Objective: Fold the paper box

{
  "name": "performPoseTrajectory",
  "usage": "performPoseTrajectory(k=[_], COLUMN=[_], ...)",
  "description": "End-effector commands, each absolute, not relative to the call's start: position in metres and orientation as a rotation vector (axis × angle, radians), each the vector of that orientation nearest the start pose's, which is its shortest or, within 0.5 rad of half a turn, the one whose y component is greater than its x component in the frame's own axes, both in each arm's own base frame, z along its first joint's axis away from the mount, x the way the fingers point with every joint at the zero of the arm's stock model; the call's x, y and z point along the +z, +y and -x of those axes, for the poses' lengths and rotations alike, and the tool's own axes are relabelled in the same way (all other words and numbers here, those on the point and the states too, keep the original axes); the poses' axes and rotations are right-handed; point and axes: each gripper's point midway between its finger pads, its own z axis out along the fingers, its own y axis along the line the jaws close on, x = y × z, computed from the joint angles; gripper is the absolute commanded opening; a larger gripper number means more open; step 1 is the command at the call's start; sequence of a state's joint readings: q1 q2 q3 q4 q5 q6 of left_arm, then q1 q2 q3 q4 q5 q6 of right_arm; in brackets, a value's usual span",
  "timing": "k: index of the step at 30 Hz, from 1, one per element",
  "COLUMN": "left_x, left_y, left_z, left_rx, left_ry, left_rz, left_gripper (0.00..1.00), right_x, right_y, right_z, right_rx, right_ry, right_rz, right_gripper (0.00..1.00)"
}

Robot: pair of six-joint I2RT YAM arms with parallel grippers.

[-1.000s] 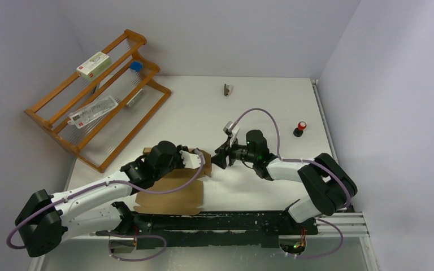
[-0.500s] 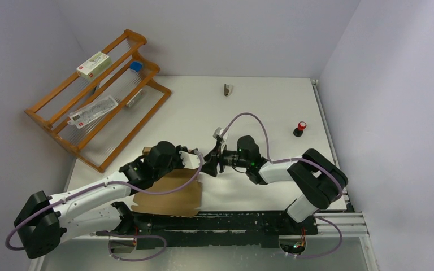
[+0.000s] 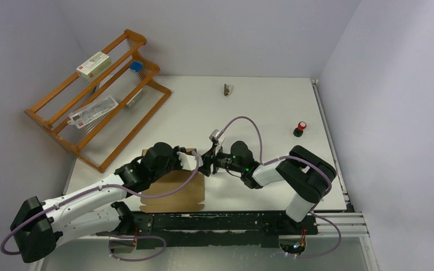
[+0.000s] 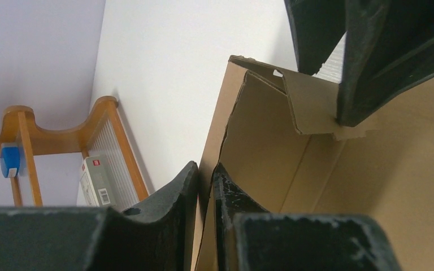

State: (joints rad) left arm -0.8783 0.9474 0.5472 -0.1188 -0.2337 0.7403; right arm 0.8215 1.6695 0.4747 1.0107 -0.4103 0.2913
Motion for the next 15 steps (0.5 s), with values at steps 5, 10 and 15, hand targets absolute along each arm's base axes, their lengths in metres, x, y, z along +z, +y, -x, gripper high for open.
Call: performPoseTrajectory(k=[5,10,15], left_x=[0.138,0.13,0.131], left_y=[-0.201,-0.203,-0.203], left_z=[-0.226,-0.216,-0.213], left_rx=[0.127,0.147,0.141], left_ry=[1.545,1.569,1.556], left_rz=[-1.436,-1.46,-1.455], left_gripper=[0.22,0.26,0.3], right_x=[0.099,0.104,0.107], right_y=[0.366,0.362,0.36], right_z=[-0.24,-0.244,-0.248], right_rx=[1.026,0.962,0.904], right_ry=[1.616,1.562,1.51], right_rz=[0.758,0.73,0.732], right_gripper=[0.51,0.49,0.47])
